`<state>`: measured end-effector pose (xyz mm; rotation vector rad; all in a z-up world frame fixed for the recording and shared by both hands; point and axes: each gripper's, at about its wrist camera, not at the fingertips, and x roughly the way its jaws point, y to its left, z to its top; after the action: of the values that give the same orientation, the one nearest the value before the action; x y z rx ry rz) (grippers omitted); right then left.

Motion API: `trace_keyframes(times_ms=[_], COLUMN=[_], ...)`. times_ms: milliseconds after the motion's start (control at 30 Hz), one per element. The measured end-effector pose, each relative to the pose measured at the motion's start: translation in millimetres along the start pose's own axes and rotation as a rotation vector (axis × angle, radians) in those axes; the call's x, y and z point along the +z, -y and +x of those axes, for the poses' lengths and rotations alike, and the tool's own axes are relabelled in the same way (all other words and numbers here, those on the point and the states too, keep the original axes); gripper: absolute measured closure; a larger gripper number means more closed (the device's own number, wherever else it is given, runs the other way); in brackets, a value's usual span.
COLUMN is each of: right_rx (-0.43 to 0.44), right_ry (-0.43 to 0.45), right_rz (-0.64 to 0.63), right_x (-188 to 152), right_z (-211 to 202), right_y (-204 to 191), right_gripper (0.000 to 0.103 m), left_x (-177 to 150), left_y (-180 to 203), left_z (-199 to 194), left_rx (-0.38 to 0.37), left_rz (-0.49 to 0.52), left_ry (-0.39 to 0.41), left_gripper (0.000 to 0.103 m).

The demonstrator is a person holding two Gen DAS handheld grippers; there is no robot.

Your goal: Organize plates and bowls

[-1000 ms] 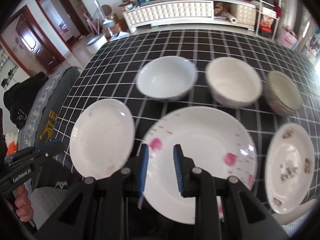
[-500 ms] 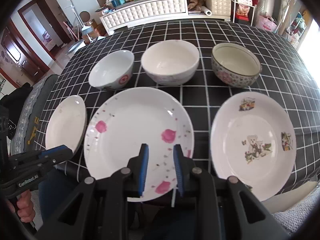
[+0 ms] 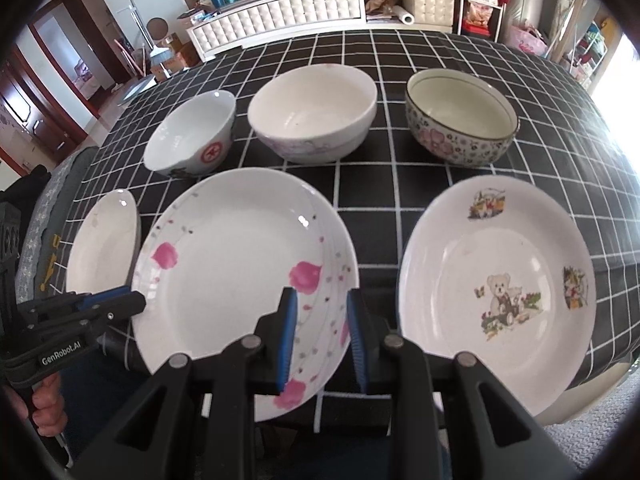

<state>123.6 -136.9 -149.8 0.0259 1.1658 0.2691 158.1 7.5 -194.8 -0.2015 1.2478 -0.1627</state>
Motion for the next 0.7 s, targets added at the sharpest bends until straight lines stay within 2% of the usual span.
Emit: trace_keyframes(times_ms=[167,467,700], right_rx=[-0.067,-0.053,-0.074], right_ry=[-0.004,-0.041,-0.044], right_rz=[-0.036,-0.017,-0.008], right_x=[6.3,7.3,5.2], right_z=[11.0,28.8,28.1], right_y=[-0.9,7.8,8.2], right_gripper=[0.073,0.073,0.074], left_x=[5.6,9.8,11.0], left_y=[-1.5,-1.5,-4.8], left_z=[8.6,15.6,17.7], left_rx=[0.010,0.014,0.006], left_rz=[0.002,0.035,0.018], left_ry=[-0.012,-0.005,0.007], left_gripper=[0.087,0.087,0.090])
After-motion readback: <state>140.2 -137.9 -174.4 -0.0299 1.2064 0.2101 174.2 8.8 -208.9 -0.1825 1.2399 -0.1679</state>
